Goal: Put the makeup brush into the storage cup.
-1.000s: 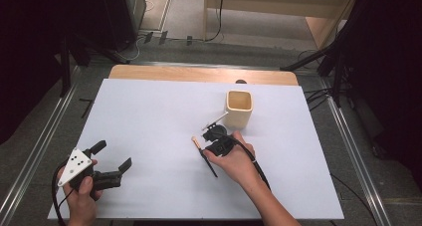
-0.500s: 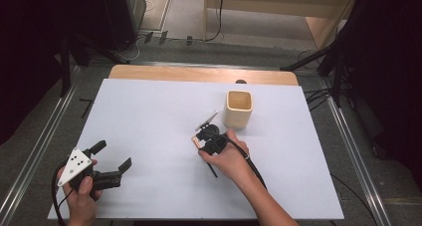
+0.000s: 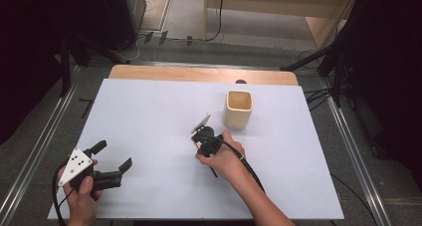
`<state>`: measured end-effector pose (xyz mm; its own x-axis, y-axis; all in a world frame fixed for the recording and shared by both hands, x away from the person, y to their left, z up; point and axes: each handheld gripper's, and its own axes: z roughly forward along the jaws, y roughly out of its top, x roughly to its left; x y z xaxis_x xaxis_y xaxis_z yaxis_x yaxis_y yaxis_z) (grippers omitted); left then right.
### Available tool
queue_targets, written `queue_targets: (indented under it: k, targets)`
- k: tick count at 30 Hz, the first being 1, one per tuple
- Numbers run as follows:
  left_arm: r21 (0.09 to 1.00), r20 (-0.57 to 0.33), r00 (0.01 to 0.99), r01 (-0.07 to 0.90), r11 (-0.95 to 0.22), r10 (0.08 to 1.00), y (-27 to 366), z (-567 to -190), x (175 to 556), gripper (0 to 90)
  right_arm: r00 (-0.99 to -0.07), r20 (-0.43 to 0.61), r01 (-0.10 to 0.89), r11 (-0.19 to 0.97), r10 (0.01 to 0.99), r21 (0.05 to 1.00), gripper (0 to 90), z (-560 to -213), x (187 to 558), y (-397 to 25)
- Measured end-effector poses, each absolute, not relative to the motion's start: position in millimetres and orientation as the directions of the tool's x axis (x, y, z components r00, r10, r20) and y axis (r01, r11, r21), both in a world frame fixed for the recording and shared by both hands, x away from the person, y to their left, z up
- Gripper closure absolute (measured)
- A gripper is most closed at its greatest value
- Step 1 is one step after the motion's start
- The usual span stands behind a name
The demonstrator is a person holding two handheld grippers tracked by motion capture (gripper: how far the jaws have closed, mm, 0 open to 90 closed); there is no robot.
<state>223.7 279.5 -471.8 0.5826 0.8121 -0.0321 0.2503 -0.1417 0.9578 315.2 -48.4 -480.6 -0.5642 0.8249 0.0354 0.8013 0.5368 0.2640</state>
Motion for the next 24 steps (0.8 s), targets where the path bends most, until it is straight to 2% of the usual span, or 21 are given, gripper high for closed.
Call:
queue_targets:
  k: [4,16,24]
  targets:
    - [0.958,-0.03,0.583,0.249,-0.142,0.812,279.0,-471.7,223.5,0.0,-0.564,0.037,0.802,0.536,0.825,0.264,84.1,-481.0,315.7,-48.9]
    - [0.958,-0.032,0.584,0.25,-0.142,0.811,278.8,-472.0,223.7,0.0,-0.546,0.067,0.809,0.505,0.835,0.301,84.5,-482.2,313.1,-54.8]
    - [0.958,-0.035,0.585,0.252,-0.141,0.81,278.5,-472.4,223.9,0.0,-0.534,0.082,0.796,0.468,0.841,0.384,84.5,-478.1,309.0,-64.3]
